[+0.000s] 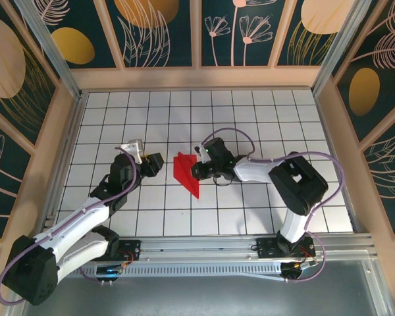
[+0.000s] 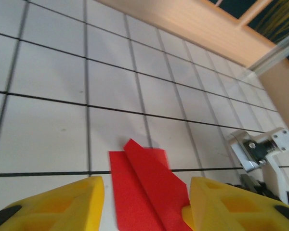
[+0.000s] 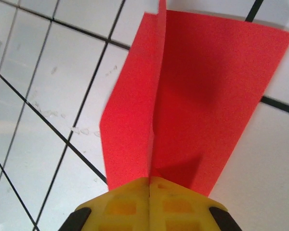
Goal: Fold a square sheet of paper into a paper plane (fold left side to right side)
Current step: Turn over the paper at the center of the table.
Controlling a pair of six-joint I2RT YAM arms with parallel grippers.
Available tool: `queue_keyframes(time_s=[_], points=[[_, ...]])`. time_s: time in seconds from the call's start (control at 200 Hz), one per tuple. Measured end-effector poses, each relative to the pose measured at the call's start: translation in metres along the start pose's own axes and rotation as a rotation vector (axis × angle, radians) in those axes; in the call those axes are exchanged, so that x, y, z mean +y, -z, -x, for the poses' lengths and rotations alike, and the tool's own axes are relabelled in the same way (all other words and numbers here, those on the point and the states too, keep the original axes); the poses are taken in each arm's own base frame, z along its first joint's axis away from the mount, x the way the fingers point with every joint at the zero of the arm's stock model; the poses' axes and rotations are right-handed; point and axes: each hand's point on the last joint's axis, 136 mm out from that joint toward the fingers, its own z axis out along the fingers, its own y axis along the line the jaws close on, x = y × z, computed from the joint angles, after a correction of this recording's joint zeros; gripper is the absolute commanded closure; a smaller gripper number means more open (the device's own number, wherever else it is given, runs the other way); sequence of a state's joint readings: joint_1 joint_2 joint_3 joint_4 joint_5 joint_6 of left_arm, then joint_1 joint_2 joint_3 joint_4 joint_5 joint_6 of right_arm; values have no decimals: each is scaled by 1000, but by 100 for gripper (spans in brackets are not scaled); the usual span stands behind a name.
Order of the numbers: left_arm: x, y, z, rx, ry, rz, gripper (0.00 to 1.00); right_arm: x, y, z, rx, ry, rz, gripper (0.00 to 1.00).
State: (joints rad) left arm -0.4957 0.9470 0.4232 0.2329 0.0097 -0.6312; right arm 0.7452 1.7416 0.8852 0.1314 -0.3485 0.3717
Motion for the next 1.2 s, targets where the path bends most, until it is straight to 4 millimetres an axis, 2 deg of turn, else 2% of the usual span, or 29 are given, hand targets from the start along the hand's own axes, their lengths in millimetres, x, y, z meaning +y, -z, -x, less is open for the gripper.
queue_keyframes(time_s=[0.125,0.265,0.385,0.545,0.671,0.771,0.916,1.011,1.201], points=[[-24,0,5,-7,17,-121,41,9,33,22,-93,15,23,100],[-48,4,13,-18,50,-242,34,23,86,51,-252,60,78,100],[-69,11,21,-24,82,-350,33,29,133,69,-388,95,158,100],[-110,23,36,-16,102,-545,33,36,189,81,-533,144,282,100],[-141,32,47,4,87,-693,35,58,221,83,-587,227,388,100],[-161,39,54,19,60,-780,37,75,233,79,-591,286,457,100],[-183,45,59,37,21,-864,39,86,238,75,-568,301,522,100],[-190,42,59,53,13,-885,39,93,241,73,-561,309,559,100],[-195,30,45,115,17,-894,39,106,237,67,-527,322,614,100]])
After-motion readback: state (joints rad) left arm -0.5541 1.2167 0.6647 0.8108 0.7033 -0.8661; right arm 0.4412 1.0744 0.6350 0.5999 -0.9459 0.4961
